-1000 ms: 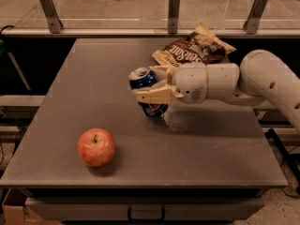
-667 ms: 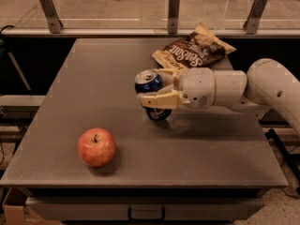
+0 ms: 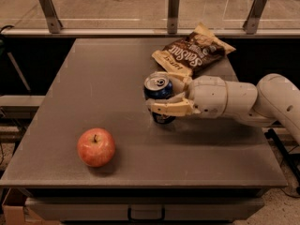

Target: Place pepsi can upright

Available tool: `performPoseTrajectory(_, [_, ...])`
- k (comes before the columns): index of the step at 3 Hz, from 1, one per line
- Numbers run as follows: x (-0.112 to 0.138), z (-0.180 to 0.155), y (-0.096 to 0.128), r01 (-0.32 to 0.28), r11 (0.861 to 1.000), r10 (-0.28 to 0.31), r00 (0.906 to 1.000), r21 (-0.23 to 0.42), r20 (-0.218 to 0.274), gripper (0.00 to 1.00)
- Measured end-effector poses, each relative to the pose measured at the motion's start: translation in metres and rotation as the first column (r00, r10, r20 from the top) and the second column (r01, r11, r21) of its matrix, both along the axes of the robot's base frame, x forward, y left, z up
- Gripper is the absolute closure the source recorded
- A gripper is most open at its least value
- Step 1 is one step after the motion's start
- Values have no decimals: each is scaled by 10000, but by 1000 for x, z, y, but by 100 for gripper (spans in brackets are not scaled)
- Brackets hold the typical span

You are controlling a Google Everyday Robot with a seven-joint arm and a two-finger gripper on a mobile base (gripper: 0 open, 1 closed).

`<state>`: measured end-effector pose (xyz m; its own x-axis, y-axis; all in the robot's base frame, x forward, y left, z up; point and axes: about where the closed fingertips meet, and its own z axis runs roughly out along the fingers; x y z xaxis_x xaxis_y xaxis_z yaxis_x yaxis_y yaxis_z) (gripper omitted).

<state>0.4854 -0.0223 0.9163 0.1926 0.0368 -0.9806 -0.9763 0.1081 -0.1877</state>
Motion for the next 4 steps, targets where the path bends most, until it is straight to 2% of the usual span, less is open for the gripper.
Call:
performPoseTrajectory(2, [0,-1,-10,-24,9996,16,9996,269,298,4])
performPoseTrajectory(3, [1,-2,-12,22,9996,-29,9996,296,264,0])
performPoseTrajectory(4, [1,-4,-17,197,9995,-201,9997,256,146,0])
